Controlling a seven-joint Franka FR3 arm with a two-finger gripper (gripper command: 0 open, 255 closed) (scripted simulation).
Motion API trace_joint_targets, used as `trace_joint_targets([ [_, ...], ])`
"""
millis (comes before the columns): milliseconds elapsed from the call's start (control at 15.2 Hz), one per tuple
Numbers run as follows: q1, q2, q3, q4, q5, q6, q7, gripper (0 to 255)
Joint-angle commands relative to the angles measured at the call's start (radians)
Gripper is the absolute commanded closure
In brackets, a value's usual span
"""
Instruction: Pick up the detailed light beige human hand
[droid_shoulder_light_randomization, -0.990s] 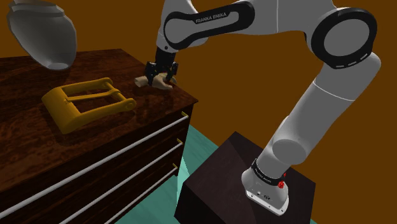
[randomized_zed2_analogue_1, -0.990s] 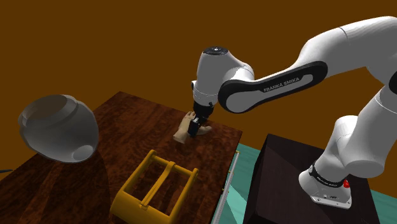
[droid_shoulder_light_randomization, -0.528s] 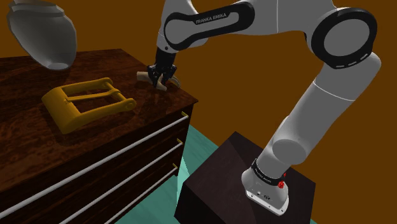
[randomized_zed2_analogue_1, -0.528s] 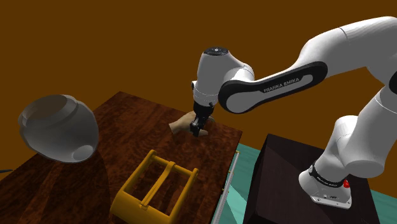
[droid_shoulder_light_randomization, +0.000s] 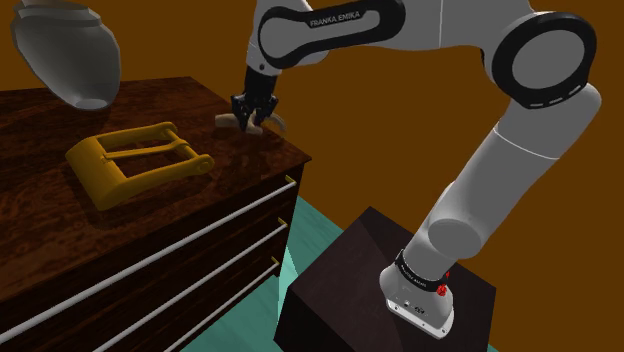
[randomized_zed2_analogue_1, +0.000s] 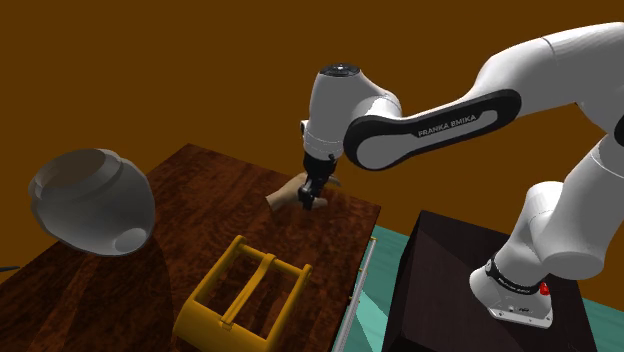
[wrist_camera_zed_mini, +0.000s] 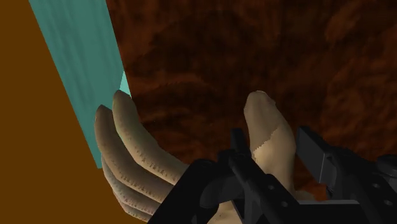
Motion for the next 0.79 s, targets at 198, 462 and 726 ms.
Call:
trace_joint_targets([
  [198, 0.000, -0.015, -0.001, 0.051, 0.001, -0.066, 0.003, 255],
  [462, -0.001, -0.022, -0.001, 0.097, 0.001, -0.119, 0.005, 255],
  [726, -0.001, -0.024, -0.002, 0.124, 0.000, -0.147, 0.007, 255],
])
